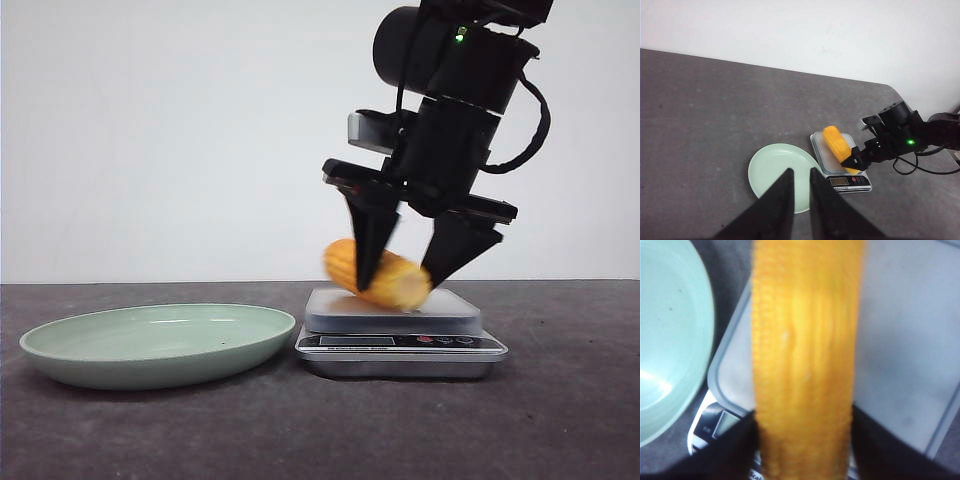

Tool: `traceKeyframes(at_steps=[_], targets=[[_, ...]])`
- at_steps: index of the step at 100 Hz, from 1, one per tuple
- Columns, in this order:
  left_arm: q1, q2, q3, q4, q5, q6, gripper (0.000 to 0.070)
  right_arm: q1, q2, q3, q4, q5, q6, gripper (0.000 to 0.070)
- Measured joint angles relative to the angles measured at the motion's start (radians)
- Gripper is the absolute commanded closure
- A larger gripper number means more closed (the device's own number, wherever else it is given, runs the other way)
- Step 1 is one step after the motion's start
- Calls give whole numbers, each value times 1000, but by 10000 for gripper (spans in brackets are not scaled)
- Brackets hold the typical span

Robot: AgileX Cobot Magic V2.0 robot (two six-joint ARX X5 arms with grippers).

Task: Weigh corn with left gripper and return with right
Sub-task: 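Lower the right gripper onto the corn on the scale and close, then lift the corn with the right gripper and carry it over the plate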

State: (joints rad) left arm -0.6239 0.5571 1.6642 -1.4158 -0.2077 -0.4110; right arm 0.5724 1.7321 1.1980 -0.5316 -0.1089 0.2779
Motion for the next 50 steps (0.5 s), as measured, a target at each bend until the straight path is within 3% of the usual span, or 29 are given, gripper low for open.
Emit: traceKeyframes(at_steps=[30, 41, 50], targets=[[0, 0, 0, 0, -5, 0, 690, 2, -11, 0, 67, -32, 12, 700], [0, 0, 0, 0, -8, 1, 690, 21, -64, 12, 108, -69, 42, 700], [0, 0, 0, 0, -35, 1, 690, 65, -111, 58, 169, -143, 61, 700]])
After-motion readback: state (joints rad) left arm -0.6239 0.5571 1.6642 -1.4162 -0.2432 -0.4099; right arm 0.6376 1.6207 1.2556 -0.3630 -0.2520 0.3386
